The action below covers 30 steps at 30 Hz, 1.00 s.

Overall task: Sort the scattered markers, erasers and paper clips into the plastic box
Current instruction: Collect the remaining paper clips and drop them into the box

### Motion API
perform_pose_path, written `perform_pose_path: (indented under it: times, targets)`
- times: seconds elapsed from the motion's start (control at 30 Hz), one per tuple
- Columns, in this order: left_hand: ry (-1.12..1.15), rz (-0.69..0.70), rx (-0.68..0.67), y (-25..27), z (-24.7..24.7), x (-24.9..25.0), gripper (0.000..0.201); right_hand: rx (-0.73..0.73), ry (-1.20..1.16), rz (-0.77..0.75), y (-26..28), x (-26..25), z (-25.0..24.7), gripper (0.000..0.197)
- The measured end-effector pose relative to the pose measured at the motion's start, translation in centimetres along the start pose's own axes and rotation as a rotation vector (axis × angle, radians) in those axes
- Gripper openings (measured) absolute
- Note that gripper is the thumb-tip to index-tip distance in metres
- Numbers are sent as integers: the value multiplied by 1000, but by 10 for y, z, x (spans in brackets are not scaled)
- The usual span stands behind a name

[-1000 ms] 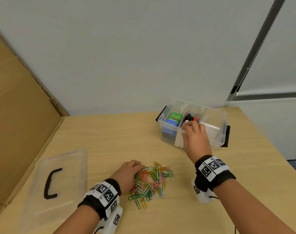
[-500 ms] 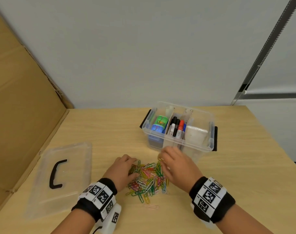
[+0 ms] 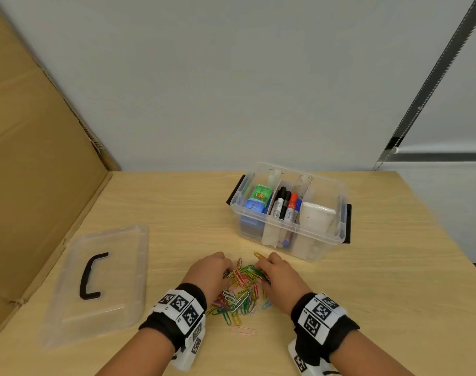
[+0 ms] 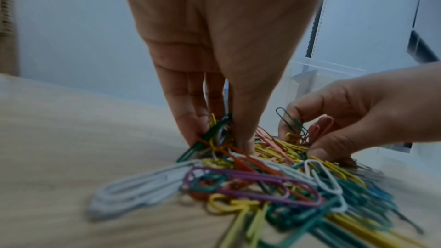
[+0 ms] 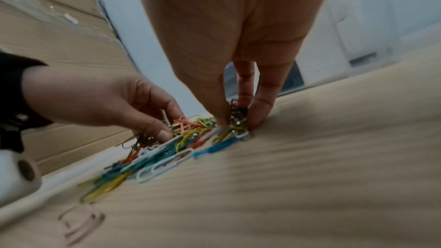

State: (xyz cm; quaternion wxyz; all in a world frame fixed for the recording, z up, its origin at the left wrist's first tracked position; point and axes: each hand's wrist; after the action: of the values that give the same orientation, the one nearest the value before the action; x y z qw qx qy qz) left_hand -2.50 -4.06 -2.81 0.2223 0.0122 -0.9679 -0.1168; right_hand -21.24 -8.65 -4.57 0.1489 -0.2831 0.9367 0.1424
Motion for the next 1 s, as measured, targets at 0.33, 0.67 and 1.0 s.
perform_pose_path:
  times: [0.33, 0.67, 1.0]
  targets:
    - [116, 19, 167, 12, -1, -6, 24, 144, -122, -18, 14, 12, -15, 16]
    - [306, 6, 329, 16, -8, -2, 18, 320, -585, -8, 41, 8, -105, 21]
    - [318, -65, 342, 21, -9, 1, 15, 402, -600, 98, 26, 53, -178, 22]
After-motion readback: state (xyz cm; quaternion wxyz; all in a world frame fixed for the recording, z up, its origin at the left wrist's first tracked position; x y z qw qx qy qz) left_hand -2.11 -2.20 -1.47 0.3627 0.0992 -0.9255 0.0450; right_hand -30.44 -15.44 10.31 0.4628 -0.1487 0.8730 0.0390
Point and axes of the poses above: each hand's wrist, its own y-axis away from the middle knuckle, its own z-axis out of the palm, x = y × z, and after that the axes turned 7 degrees about y, right-handed
